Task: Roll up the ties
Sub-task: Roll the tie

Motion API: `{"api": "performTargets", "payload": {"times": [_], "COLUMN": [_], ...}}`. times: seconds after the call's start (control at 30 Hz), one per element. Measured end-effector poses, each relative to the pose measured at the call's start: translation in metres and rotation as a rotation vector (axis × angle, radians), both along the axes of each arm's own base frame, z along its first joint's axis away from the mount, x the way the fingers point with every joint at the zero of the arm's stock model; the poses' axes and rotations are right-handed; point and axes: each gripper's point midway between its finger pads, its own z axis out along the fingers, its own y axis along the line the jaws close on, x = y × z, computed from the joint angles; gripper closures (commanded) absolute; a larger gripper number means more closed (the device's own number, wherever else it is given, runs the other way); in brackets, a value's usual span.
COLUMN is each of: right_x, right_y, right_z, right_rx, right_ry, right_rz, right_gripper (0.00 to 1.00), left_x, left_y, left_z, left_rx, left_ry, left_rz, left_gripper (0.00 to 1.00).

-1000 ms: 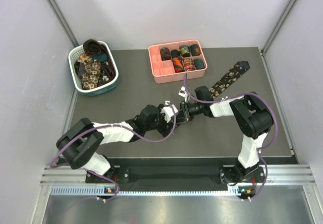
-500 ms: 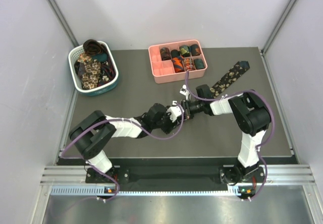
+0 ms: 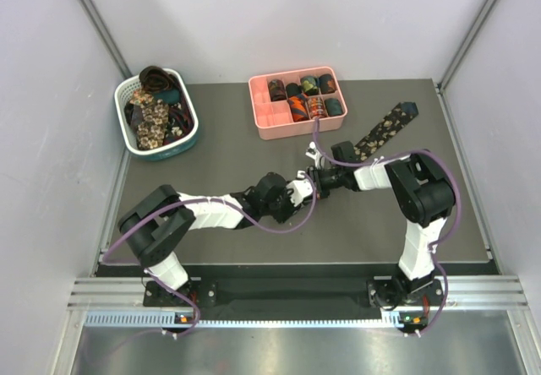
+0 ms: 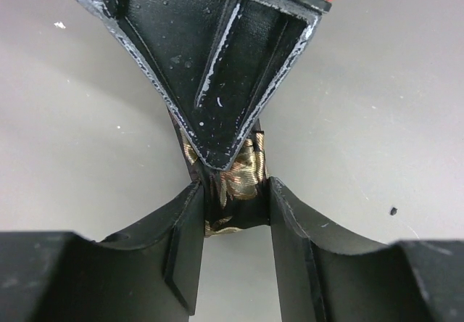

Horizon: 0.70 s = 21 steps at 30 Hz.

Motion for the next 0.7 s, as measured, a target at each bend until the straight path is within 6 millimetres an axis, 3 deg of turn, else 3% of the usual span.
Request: {"api": "performTargets", "payload": {"times": [0.33, 0.7], "right_x": [0.0032, 0.0076], "right_y": [-0.0021, -0.0063], "right_z": [-0.0018, -0.0013], "right_rx": [-0.031, -0.062], "right_ry": [-0.009, -0.053], "right_rz": [-0.007, -0.039], "right_gripper": [0.92, 0.92], "left_x": [-0.0010, -0.0062], "left_y": [0.0012, 0.0037], "left_z": [0.0013, -0.0033], "left_rx": [0.021, 0.027], "left_ry": [0.043, 0.084], "left_rz": [0.032, 0.067], "left_gripper": [0.53, 0.27]}}
